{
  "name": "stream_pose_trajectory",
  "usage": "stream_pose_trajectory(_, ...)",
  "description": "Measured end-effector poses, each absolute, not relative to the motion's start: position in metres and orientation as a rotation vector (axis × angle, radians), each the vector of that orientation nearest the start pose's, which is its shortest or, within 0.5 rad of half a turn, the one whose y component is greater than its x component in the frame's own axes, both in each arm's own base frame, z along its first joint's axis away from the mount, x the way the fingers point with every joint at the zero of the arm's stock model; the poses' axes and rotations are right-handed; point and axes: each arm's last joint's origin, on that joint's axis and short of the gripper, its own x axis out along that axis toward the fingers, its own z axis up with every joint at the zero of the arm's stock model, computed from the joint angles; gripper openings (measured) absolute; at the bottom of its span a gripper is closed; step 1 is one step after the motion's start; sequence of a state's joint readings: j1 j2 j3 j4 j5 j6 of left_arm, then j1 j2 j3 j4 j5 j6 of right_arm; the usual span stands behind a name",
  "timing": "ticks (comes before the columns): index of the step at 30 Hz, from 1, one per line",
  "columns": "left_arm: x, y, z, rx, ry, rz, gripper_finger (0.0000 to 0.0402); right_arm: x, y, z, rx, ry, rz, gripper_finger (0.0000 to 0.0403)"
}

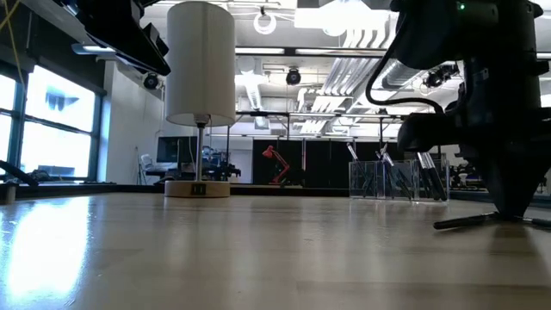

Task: Put items in baskets/containers
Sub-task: Put the liner brush into the transparent organizer

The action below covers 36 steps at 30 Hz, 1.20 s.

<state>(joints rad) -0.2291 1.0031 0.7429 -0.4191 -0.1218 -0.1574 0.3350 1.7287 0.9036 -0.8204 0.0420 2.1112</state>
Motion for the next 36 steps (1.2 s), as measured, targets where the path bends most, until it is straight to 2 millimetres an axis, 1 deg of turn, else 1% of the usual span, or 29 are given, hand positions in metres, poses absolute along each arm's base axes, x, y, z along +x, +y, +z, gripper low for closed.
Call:
stream_pose_trajectory(8, 0.201, -0.043, 0.26, -0.023, 0.674, -0.053, 0.0064, 0.251, 0.085, 0.128, 1.171, 1.123, -1.334, 0.0003)
stream_pose_trajectory(12, 0.201, -0.043, 0.26, -0.01, 0.674, -0.057, 0.0064, 0.249, 0.089, 0.13, 1.119, 1.144, -1.279, 0.0001)
stream_pose_trajectory(17, 0.201, -0.043, 0.26, 0.009, 0.675, -0.063, 0.0064, 0.239, 0.095, 0.144, 1.08, 1.054, -1.275, 0.0)
stream_pose_trajectory(19, 0.201, -0.043, 0.261, 0.02, 0.672, -0.067, 0.0064, 0.235, 0.095, 0.154, 1.074, 1.014, -1.256, 0.0)
stream_pose_trajectory(23, 0.201, -0.043, 0.261, 0.041, 0.663, -0.054, 0.0064, 0.231, 0.092, 0.167, 1.052, 0.978, -1.212, 0.0)
stream_pose_trajectory(29, 0.201, -0.042, 0.261, 0.05, 0.662, -0.04, 0.0064, 0.231, 0.079, 0.189, 0.962, 0.798, -1.119, 0.0)
stream_pose_trajectory(32, 0.201, -0.042, 0.261, 0.051, 0.661, -0.038, 0.0064, 0.235, 0.069, 0.204, 0.903, 0.659, -1.061, 0.0)
stream_pose_trajectory(36, 0.202, -0.041, 0.262, 0.061, 0.643, 0.0, 0.0064, 0.242, 0.051, 0.225, 0.749, 0.433, -1.026, 0.0)
